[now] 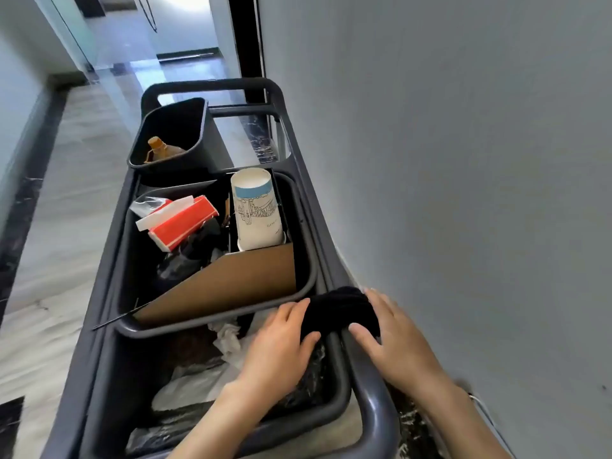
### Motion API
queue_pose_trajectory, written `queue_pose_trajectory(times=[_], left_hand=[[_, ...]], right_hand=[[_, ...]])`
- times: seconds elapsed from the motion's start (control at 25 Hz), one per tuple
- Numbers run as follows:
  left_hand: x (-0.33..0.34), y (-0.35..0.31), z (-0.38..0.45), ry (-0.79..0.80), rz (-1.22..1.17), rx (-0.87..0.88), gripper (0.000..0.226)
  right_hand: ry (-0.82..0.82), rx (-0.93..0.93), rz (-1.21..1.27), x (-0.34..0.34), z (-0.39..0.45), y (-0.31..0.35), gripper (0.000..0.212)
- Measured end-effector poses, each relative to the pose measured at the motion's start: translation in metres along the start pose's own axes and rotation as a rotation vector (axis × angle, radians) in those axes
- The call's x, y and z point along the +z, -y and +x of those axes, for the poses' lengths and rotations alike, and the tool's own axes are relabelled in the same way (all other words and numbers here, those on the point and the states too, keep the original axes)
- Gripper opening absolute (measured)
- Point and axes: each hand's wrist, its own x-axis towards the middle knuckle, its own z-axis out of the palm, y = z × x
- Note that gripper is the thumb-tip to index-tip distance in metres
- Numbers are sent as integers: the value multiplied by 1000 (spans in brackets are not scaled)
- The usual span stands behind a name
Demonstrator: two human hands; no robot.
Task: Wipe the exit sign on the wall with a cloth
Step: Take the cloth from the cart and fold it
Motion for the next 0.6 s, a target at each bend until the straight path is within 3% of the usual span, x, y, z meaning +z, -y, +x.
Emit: queue_pose_trajectory(times=[0.2, 0.4, 0.6], left_hand=[[23, 7, 18, 98, -217, -128, 64], [35, 13, 27, 79, -362, -153, 62], [27, 15, 32, 67, -321, -177, 32]], right_hand=[[125, 105, 233, 12, 24, -20, 68], [130, 138, 304, 16, 31, -25, 56], [93, 191, 215, 10, 24, -20, 37]])
